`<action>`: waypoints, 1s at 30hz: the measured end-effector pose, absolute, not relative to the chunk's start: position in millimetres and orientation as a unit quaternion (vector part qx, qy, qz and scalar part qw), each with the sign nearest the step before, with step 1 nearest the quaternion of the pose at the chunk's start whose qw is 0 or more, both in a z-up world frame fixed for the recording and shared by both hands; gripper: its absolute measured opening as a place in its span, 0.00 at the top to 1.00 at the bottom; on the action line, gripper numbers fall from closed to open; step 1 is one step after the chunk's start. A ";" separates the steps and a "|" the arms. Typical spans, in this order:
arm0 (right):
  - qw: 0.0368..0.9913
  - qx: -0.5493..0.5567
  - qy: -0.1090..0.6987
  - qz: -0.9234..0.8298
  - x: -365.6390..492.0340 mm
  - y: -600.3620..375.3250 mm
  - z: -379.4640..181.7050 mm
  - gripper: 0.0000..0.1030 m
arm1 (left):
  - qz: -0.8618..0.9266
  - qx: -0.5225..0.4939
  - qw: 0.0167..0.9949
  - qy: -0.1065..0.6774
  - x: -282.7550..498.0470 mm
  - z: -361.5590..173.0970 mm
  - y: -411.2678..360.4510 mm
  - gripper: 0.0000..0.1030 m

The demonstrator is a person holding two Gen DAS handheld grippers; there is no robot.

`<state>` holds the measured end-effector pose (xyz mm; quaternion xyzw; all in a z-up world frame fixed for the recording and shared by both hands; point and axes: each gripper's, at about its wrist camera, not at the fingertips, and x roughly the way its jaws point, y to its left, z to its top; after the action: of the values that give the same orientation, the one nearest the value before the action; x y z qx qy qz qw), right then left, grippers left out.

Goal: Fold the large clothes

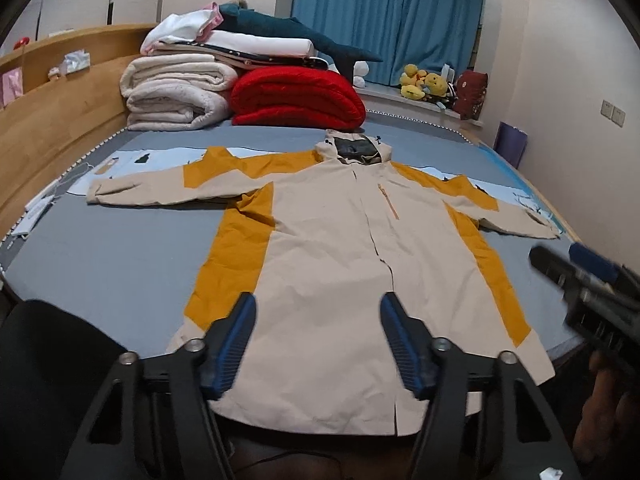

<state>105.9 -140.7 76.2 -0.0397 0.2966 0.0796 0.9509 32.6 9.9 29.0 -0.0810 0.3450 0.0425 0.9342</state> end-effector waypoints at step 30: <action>0.970 -0.026 0.213 0.117 400.1 -100.5 143.1 0.40 | 0.117 -0.075 0.956 0.258 323.1 74.7 141.0 0.60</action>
<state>400.1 -100.5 143.1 -0.0259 0.2133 0.1168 0.9696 323.1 141.0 74.7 -0.0750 0.2581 0.1170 0.9561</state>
